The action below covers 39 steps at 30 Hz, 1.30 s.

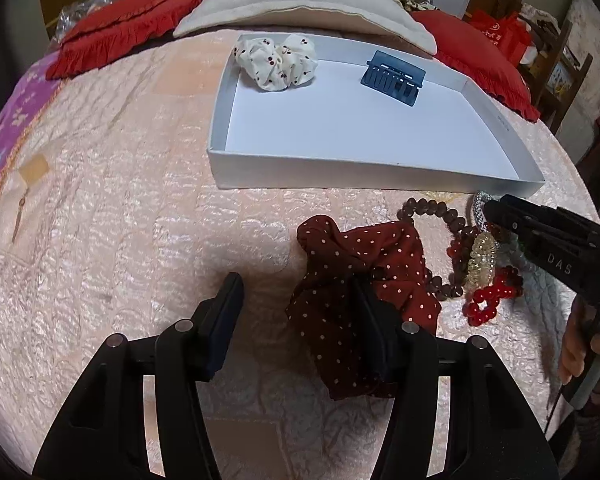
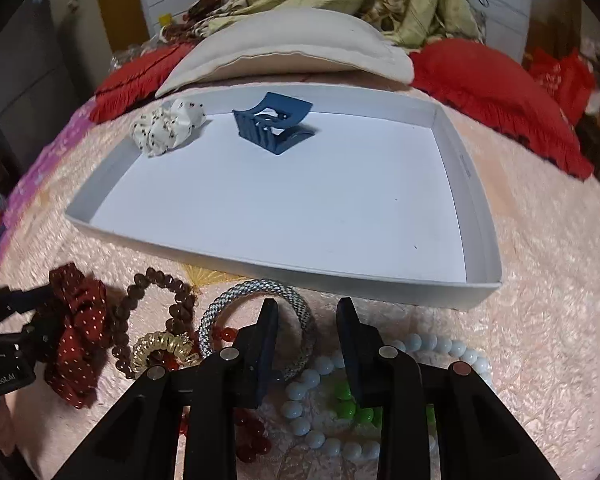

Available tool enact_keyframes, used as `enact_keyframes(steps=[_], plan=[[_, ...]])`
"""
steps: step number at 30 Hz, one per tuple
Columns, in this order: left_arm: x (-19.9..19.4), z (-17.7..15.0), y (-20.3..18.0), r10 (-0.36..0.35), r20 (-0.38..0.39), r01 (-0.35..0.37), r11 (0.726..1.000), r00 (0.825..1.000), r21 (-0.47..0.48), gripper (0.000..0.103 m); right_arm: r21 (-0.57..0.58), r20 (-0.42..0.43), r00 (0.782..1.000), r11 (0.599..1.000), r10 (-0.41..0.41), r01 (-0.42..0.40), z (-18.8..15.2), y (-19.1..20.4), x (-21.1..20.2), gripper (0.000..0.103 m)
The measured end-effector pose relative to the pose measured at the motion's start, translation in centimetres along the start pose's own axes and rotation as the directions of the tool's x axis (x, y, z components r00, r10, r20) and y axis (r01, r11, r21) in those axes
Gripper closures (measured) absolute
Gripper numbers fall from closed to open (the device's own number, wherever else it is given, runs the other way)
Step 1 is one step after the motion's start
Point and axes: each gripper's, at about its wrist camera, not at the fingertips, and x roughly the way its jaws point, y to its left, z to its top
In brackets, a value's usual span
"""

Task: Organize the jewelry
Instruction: 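Grasp the red polka-dot scrunchie with the left tool while the right tool grasps the silver braided bangle, then lower both held items into the white tray and open both tools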

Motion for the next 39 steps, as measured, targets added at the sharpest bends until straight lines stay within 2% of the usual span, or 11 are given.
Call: enact_keyframes(steps=[2,3,4,6,15,20,23,26,32,36,39], plan=[[0.2,0.0,-0.5,0.038,0.009,-0.038,0.999,0.999,0.012,0.053,-0.026,0.007,1.000,1.000,-0.016,0.017,-0.1,0.4,0.0,0.076],[0.2,0.0,-0.7,0.055,0.014,-0.056,0.998,0.998,0.018,0.069,-0.043,0.009,1.000,0.999,-0.013,0.014,-0.1,0.8,0.1,0.084],[0.1,0.0,-0.8,0.042,0.008,-0.042,0.999,0.999,0.020,0.091,-0.052,0.008,1.000,0.999,-0.011,0.011,0.0,0.9,0.1,0.095],[-0.1,0.2,-0.9,0.017,-0.027,-0.017,1.000,0.999,0.009,0.094,-0.069,-0.001,1.000,0.998,-0.002,0.002,0.0,1.4,0.1,0.097],[-7.3,-0.5,-1.1,-0.014,0.071,0.013,1.000,0.997,0.014,0.095,0.029,0.110,0.988,0.993,0.111,-0.115,-0.1,1.1,-6.4,0.097],[-11.0,-0.5,-1.7,-0.043,0.128,0.039,0.999,0.991,0.033,0.095,0.042,0.164,0.979,0.991,0.120,-0.129,0.4,0.9,-9.8,0.097],[-11.8,0.2,-1.7,-0.057,0.132,0.053,0.998,0.990,0.036,0.095,0.046,0.182,0.978,0.992,0.105,-0.116,0.7,0.6,-10.8,0.097],[-11.7,1.6,-1.2,-0.070,0.115,0.067,0.997,0.991,0.027,0.095,0.066,0.181,0.978,0.991,0.104,-0.117,1.4,-0.1,-10.8,0.097],[-9.4,5.8,-0.2,-0.039,0.104,0.039,0.999,0.994,0.009,0.095,0.110,0.154,0.983,0.986,0.103,-0.121,3.7,-1.4,-8.3,0.097],[-5.9,9.0,0.7,-0.068,0.066,0.070,0.997,0.996,-0.038,0.095,0.122,0.124,0.987,0.985,0.104,-0.119,5.3,-1.2,-5.5,0.097],[-3.0,10.6,1.0,-0.059,0.034,0.061,0.997,0.998,-0.047,0.095,0.132,0.093,0.989,0.983,0.113,-0.124,6.4,-0.9,-3.0,0.097]])
